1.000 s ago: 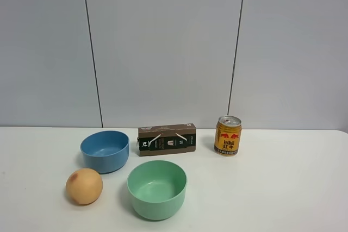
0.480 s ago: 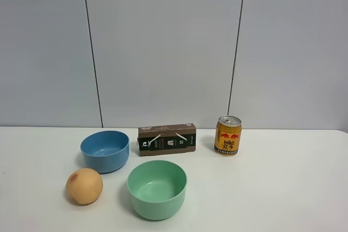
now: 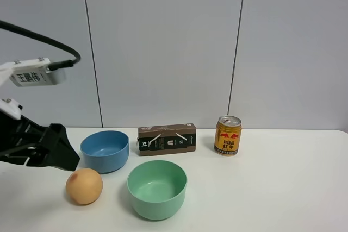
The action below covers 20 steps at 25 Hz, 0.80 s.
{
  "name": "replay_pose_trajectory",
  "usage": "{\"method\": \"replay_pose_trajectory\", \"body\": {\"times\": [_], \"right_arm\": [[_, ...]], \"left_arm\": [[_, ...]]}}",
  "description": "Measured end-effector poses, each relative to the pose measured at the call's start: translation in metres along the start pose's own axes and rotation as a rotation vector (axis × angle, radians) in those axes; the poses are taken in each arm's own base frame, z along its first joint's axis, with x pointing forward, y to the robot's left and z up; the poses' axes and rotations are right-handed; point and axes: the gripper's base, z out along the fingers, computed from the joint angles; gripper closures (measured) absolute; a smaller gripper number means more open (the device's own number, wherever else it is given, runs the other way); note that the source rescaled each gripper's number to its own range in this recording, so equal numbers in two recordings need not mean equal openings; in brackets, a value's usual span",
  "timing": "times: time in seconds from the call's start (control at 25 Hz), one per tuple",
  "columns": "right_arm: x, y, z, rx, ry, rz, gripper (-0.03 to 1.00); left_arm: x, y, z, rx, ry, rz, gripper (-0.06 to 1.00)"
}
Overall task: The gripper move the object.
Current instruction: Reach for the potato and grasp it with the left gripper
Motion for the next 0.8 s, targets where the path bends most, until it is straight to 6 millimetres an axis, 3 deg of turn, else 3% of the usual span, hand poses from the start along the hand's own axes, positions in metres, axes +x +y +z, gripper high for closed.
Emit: {"method": "replay_pose_trajectory", "body": {"times": [0.2,0.8], "right_arm": [[0.000,0.000,0.000,0.000,0.000,0.000,-0.03],[0.000,0.000,0.000,0.000,0.000,0.000,-0.03]], "left_arm": [[0.001,0.000,0.024,-0.020,-0.001,0.008,-0.06],[0.007,0.010,0.067,-0.078,-0.012,-0.003,-0.06]]}}
